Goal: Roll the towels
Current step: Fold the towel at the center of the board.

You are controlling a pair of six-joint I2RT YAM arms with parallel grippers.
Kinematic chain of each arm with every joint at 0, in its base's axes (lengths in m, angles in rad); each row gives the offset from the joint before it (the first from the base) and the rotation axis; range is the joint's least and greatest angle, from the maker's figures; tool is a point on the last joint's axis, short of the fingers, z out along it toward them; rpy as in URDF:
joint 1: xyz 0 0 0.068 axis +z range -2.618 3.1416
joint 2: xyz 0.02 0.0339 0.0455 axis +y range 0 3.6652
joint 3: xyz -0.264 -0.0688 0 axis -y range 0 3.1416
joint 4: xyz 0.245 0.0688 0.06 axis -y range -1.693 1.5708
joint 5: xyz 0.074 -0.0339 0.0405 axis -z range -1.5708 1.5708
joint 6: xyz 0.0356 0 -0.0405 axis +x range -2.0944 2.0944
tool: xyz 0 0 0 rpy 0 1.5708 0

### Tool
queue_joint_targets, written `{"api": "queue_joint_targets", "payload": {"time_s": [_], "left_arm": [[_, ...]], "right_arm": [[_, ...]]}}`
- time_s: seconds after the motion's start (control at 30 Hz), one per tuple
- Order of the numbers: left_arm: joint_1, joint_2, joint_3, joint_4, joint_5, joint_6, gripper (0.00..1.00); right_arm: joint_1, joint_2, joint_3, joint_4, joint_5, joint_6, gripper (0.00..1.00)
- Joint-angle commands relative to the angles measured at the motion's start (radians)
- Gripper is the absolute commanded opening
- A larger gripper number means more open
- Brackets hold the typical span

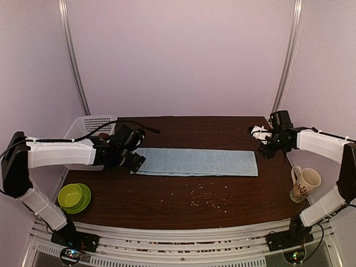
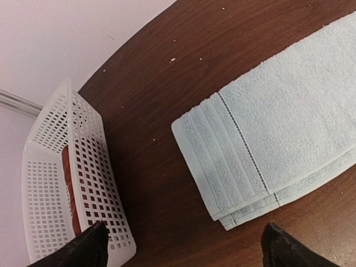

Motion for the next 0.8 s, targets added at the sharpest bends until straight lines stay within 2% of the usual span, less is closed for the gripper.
{"api": "queue_joint_targets", "payload": {"time_s": [0.0,0.07,0.27,0.43,0.5,0.77], "left_arm": [[0.003,0.066,0.045,0.081,-0.057,-0.010,0.98],[0.003,0.119,0.076,0.116,-0.065,-0.008,0.98],[0.013,0.228,0.163,0.225,0.015,-0.040,0.98],[0.012,0.270,0.165,0.276,0.046,-0.095,0.98],[0.012,0.279,0.148,0.309,0.083,-0.097,0.98],[0.046,0.319,0.177,0.380,0.144,-0.107,0.98]], "right_arm": [[-0.005,-0.015,0.072,-0.018,-0.038,0.191,0.87],[-0.004,0.018,0.094,-0.033,-0.096,0.257,1.00],[-0.016,0.155,0.163,-0.102,-0.226,0.460,1.00],[-0.064,0.242,0.191,-0.134,-0.372,0.612,1.00],[-0.080,0.256,0.174,-0.113,-0.377,0.645,1.00],[-0.172,0.349,0.147,-0.084,-0.446,0.699,0.85]]}}
